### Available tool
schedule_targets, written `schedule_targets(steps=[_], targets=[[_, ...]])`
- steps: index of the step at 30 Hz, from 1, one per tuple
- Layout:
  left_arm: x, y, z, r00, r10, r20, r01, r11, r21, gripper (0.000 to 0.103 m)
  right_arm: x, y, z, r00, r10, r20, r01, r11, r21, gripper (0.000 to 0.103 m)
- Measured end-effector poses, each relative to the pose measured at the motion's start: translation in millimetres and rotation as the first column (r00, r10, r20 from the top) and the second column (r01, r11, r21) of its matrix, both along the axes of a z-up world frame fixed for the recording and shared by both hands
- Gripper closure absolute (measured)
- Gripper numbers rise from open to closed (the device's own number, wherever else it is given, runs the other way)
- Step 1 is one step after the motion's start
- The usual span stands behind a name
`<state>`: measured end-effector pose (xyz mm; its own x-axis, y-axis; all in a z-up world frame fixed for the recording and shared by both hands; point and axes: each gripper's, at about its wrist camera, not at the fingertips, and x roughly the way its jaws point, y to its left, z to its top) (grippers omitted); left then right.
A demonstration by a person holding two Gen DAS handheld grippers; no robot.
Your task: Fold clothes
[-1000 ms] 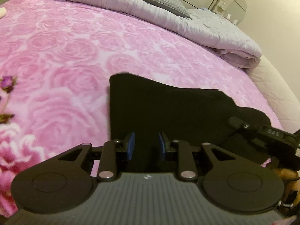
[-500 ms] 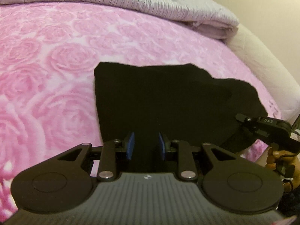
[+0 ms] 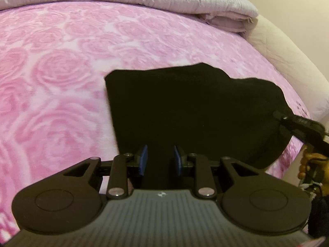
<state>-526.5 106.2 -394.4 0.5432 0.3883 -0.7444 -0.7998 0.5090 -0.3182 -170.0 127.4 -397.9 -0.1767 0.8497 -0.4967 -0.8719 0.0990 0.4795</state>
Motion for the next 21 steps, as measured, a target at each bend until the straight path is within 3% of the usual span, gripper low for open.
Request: schedule_targets(steps=[3, 10, 16, 21], targets=[[6, 1, 0, 1.0, -0.012, -0.012, 0.012, 1.0, 0.001, 0.08, 10, 3, -14, 0.999, 0.001, -0.04, -0.002, 1.0, -0.018, 0.097], [13, 2, 4, 0.999, -0.031, -0.014, 0.031, 0.999, 0.004, 0.08, 25, -9, 11, 0.999, -0.026, 0.02, 0.025, 0.996, 0.08, 0.097], [28, 8, 3, 0.998, -0.062, -0.014, 0.062, 0.998, 0.031, 0.082, 68, -10, 1, 0.997, -0.067, -0.037, 0.068, 0.997, 0.034, 0.097], [43, 8, 7, 0.996, -0.092, -0.01, 0.093, 0.995, 0.048, 0.081, 75, -8, 21, 0.996, -0.066, 0.053, 0.061, 0.993, 0.097, 0.097]])
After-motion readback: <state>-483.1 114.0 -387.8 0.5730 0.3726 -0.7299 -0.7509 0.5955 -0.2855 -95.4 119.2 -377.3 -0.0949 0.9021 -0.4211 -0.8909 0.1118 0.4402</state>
